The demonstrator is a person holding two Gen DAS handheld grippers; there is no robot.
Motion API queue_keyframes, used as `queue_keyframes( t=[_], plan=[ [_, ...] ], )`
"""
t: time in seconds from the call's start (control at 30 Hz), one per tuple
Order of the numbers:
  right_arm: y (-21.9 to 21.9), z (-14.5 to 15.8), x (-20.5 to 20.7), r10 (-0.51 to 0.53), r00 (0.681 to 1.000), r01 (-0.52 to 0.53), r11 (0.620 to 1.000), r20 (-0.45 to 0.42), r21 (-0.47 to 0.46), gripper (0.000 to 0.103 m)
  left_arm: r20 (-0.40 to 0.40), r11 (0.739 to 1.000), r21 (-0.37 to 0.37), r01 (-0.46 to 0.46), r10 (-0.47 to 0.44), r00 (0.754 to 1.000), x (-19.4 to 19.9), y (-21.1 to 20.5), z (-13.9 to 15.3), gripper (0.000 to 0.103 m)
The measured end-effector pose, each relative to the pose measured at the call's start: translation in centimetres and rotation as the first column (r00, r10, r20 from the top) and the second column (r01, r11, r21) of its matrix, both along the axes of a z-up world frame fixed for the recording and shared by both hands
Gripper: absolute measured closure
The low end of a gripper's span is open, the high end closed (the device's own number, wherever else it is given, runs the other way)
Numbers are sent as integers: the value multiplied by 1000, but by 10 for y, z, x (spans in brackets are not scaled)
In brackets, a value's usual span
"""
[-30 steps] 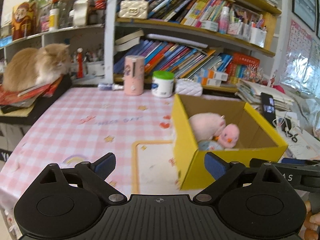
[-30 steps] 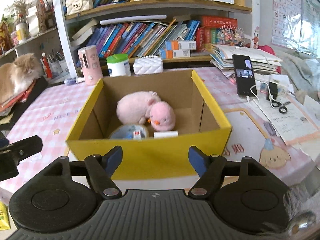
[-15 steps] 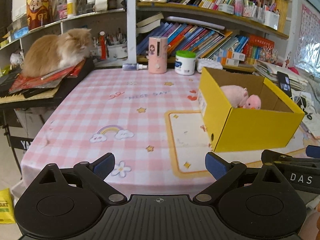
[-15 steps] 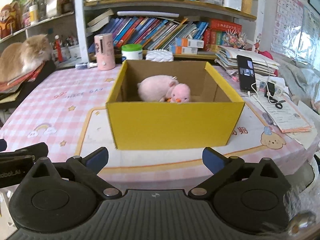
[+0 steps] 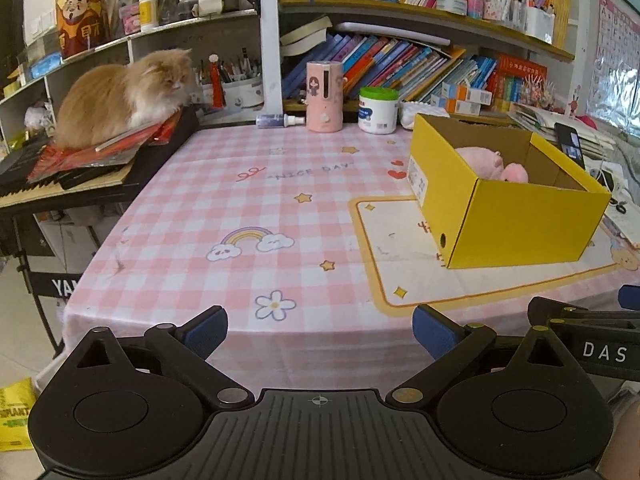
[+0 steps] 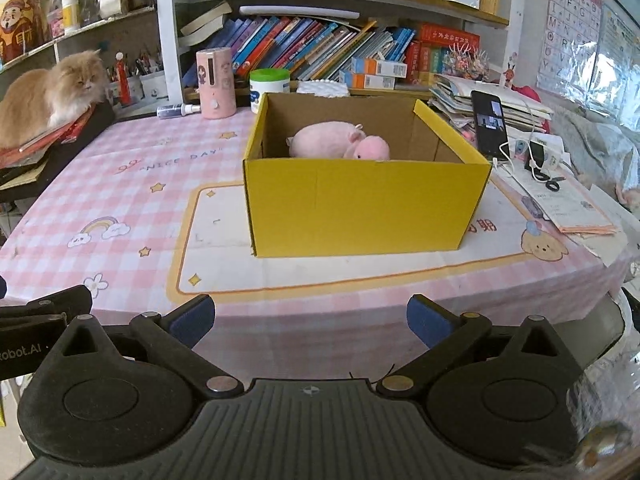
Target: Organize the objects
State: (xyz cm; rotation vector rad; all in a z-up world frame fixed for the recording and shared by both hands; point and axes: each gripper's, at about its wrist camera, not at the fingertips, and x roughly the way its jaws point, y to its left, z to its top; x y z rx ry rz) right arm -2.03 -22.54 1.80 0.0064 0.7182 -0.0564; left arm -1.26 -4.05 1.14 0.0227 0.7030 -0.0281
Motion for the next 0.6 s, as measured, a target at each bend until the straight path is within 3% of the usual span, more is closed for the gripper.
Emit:
queue_keyframes(
  t=[0.6],
  plan=[
    [29, -9, -2, 3, 999, -5, 999, -38, -40, 0, -32, 998, 27, -55, 56, 998, -2, 14, -7, 2]
  ],
)
